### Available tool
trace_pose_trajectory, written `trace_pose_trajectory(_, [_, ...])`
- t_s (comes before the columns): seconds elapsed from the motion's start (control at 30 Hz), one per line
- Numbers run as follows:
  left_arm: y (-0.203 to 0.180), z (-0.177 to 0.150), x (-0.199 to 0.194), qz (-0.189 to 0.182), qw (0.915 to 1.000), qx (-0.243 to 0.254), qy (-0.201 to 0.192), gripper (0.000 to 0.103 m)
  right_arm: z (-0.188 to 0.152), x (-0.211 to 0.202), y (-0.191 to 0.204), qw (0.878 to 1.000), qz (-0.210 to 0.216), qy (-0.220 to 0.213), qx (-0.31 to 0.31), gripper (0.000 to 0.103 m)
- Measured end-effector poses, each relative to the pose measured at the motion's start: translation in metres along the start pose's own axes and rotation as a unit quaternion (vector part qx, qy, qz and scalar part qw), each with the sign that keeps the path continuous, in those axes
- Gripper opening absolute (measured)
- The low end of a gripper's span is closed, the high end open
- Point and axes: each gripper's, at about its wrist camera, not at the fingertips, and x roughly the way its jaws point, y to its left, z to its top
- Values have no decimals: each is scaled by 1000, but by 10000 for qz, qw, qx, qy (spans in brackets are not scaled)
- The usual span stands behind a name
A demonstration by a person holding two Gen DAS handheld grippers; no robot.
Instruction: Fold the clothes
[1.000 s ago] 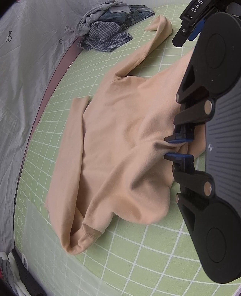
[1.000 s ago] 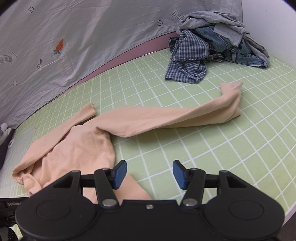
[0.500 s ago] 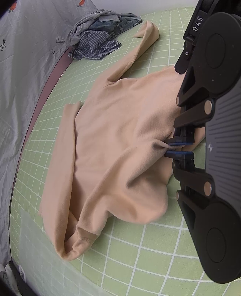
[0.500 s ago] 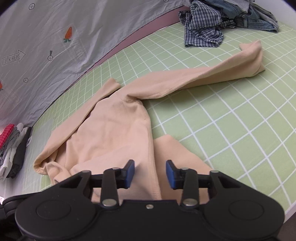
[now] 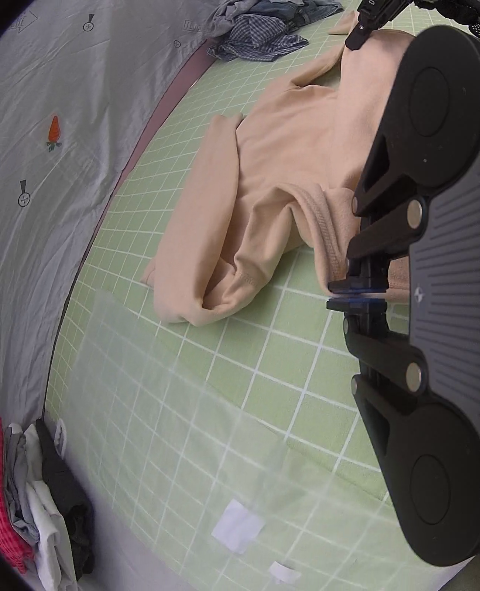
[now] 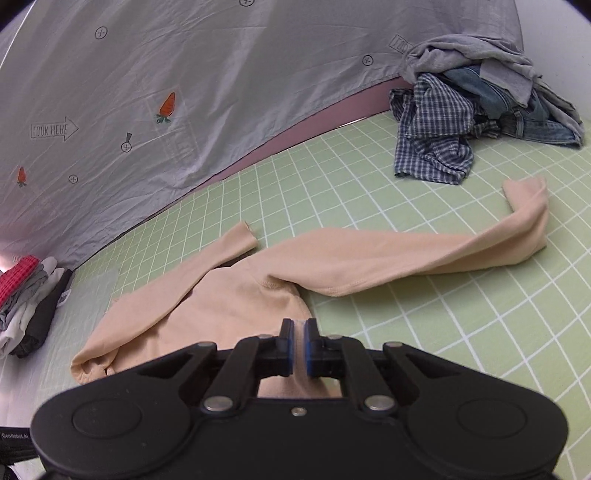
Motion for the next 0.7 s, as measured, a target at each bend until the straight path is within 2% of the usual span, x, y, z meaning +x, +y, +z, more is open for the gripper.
trace_pose_trajectory(0.07, [-4, -4, 2, 66, 9999, 111, 35, 8, -2, 7, 5, 9998, -49, 94, -194, 9])
trace_pose_trajectory(0.1, [-6, -8, 2, 115, 9997, 225, 60, 12, -3, 9, 6, 9997, -89, 131, -187, 13])
trace_pose_trajectory(0.13, [-9, -12, 3, 188, 9992, 340, 64, 22, -4, 10, 7, 9996, -128, 168, -177, 21])
trace_pose_trajectory(0.17, [-11, -16, 3, 206, 9989, 415, 83, 26, -5, 8, 4, 9997, -129, 173, -67, 27])
trace_pose_trajectory(0.2, [-12, -20, 3, 178, 9988, 440, 134, 35, -6, 6, 2, 9997, -130, 178, 43, 38])
trace_pose_trajectory(0.23, [-13, -24, 4, 152, 9987, 461, 183, 43, -8, 4, 0, 9996, -130, 183, 152, 45])
trace_pose_trajectory(0.3, [-14, -30, 7, 152, 9986, 433, 249, 55, -12, 1, -4, 9992, -40, 281, 274, 46])
trace_pose_trajectory(0.47, [-16, -39, 13, 74, 9985, 414, 359, 56, -26, -4, -12, 9980, 63, 443, 439, 58])
trace_pose_trajectory(0.6, [-16, -43, 14, 22, 9983, 401, 417, 53, -39, 4, -19, 9941, 42, 806, 718, 60])
trace_pose_trajectory(0.67, [-14, -46, 14, -41, 9982, 350, 489, 46, -44, 4, -21, 9928, -7, 881, 815, 60])
trace_pose_trajectory(0.7, [-13, -47, 15, -76, 9980, 319, 541, 39, -47, 3, -22, 9924, -15, 888, 855, 62])
